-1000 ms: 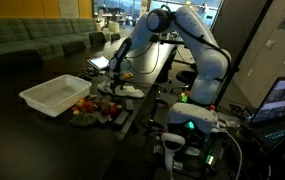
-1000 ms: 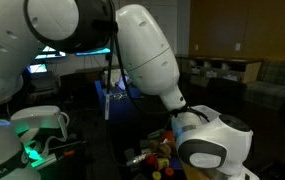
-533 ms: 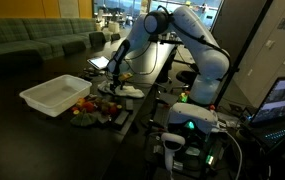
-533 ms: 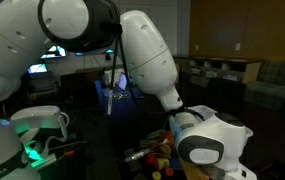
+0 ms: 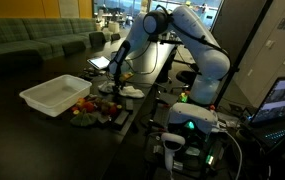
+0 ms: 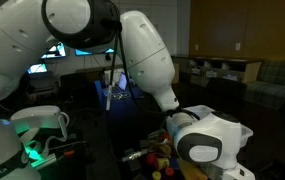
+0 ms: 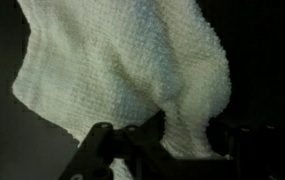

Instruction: Pick up the towel on the right, move the objects in front of the storage container to the left

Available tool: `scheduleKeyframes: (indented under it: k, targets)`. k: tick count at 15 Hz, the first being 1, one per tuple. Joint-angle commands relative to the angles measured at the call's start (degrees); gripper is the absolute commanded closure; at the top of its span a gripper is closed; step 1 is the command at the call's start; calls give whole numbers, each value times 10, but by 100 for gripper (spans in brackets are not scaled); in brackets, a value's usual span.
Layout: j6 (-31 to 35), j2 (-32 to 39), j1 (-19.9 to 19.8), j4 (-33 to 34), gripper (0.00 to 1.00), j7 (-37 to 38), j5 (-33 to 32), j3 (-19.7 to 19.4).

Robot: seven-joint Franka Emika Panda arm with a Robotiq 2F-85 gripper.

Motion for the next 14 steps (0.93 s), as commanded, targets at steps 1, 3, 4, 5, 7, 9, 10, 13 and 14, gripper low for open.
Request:
scheduleKeyframes:
  k: [1, 3, 4, 5, 7, 9, 10, 13, 14]
  targets:
    - [18, -41, 30, -60, 98, 37, -20, -26]
    - [32, -60, 44, -89, 97, 57, -24, -39]
    - [39, -69, 53, -103, 96, 72, -25, -48]
    - [46, -80, 61, -118, 96, 87, -26, -58]
    - [65, -99, 83, -144, 96, 118, -31, -83]
    - [77, -118, 113, -168, 96, 160, -41, -121]
    - [79, -127, 127, -179, 96, 176, -50, -139]
    - [78, -147, 179, -216, 96, 240, -91, -208]
    - [77, -153, 196, -231, 96, 259, -105, -230]
